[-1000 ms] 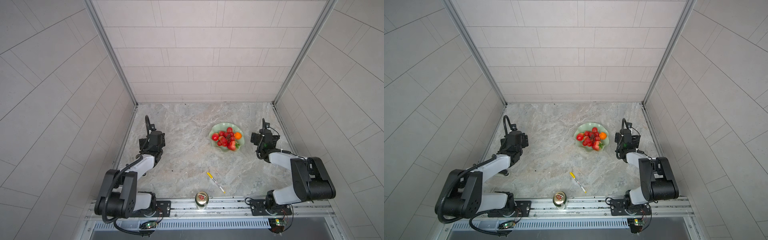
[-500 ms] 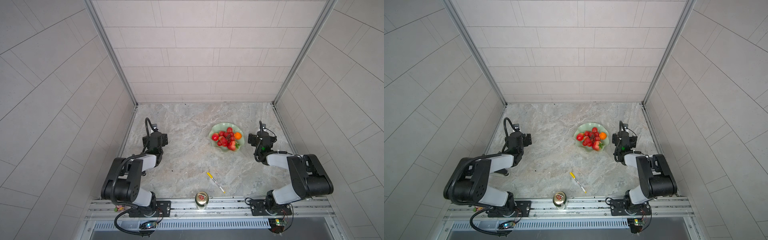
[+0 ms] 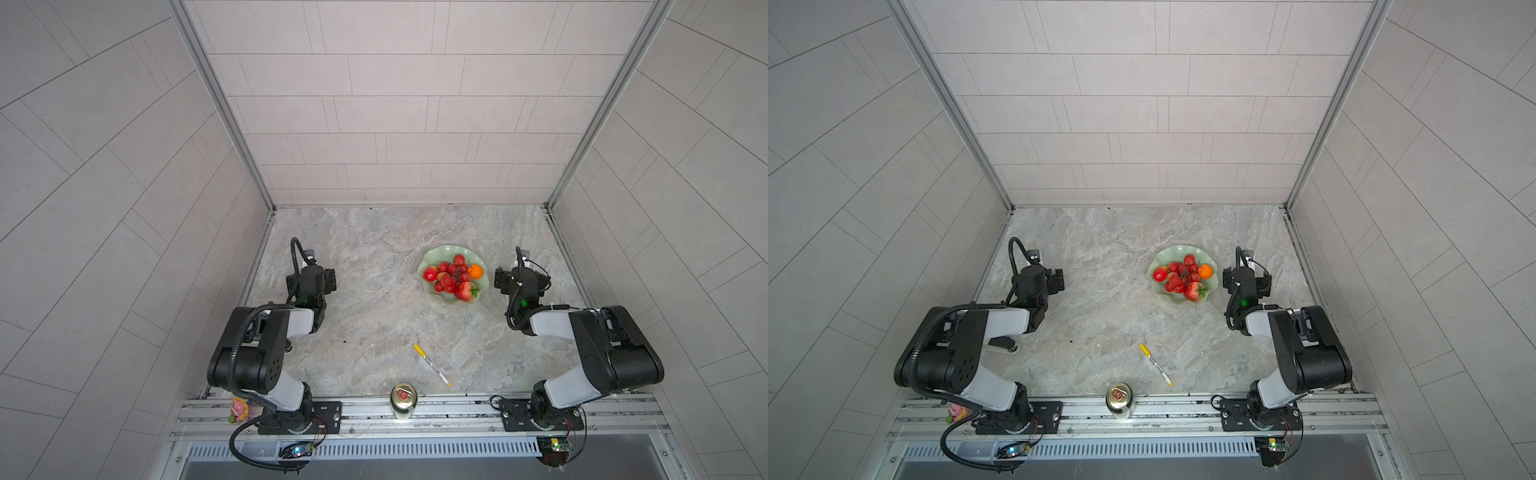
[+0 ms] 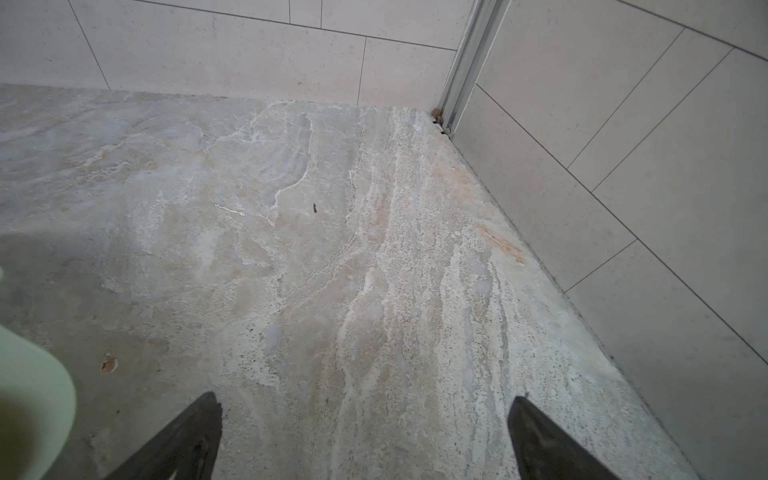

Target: Place and organize the fake fruits in the fruit bowl

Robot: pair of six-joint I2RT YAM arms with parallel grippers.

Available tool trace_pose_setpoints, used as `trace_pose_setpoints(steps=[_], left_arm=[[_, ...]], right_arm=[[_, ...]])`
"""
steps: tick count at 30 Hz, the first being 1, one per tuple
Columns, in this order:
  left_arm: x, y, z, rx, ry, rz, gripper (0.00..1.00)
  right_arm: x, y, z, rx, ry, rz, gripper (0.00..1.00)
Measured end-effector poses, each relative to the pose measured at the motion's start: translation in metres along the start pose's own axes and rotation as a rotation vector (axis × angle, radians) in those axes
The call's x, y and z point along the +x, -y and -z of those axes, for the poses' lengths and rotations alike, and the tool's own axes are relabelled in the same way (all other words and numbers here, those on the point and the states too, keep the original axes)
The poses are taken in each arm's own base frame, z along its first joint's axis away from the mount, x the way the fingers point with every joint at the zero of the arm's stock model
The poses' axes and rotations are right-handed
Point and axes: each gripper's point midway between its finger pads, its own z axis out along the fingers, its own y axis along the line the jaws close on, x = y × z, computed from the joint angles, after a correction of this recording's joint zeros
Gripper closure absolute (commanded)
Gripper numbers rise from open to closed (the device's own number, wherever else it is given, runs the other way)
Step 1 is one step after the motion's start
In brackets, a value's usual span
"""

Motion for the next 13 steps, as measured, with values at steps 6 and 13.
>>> trace_pose_setpoints(steps=[6,13], left_arm=[[-0.0022,0.0001,0.0,0.0,0.009,0.004,0.0],[-0.0028,0.0001,0.0,0.0,0.011,0.005,0.0]], right_arm=[[-0.0002,0.0004,0.0003,0.001,0.004,-0.002,0.0],[-0.0001,-0.0007,0.0007,0.001,0.004,0.004,0.0]])
